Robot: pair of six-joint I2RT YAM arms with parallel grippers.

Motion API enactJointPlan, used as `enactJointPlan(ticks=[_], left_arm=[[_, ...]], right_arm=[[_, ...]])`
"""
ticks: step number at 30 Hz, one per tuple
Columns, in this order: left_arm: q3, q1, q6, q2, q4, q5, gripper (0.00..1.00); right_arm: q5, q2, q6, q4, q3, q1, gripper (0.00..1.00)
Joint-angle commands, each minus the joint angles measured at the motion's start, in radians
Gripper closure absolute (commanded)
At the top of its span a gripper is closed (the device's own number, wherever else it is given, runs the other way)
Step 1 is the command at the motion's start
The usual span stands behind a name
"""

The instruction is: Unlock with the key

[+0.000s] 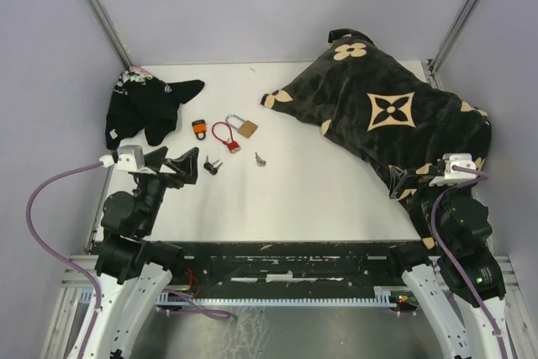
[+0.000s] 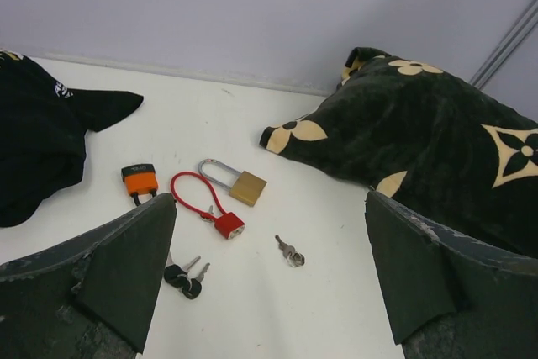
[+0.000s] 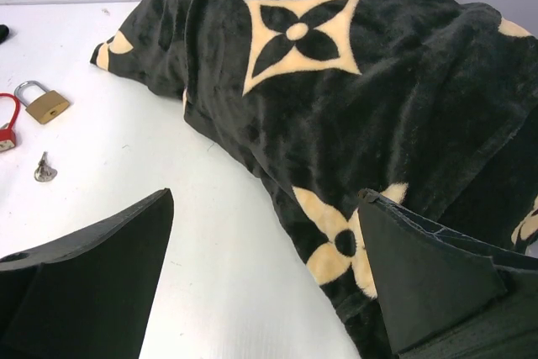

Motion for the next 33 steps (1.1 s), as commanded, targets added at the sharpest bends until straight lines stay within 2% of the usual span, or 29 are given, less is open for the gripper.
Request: enactJointPlan(ticks=[1,5,10,17,24,33], left_arm=[[-0.008,-0.003,0.037,0.012,0.069,0.008,0.01],[0.005,-0.003,0.061,0.069,0.064,0.05,0.01],[0.067,-0.004,0.08,0.238,0.016,0.152,0.0],[0.174,-0.003,0.075,0.462,-0.026,0.204,0.0],[0.256,-0.003,-0.037,0.756,0.053,0.261,0.03],[0.47,-0.003,-0.02,1.19,0.079,0.255,0.04]], right_arm=[[0.0,0.0,-0.014,0.045,0.005,-0.005,0.01],[-0.02,-0.004,-0.013,0.045,0.0,-0.005,0.01],[-0.061,-0.009,-0.017,0.042,0.001,-0.005,0.01],[-0.048,-0.033,-0.019,0.041,-0.007,-0.005,0.01],[-0.091,-0.04,-0.02,0.042,-0.008,-0.005,0.01],[-0.088,-0.02,-0.028,0.042,-0.011,-0.005,0.01]])
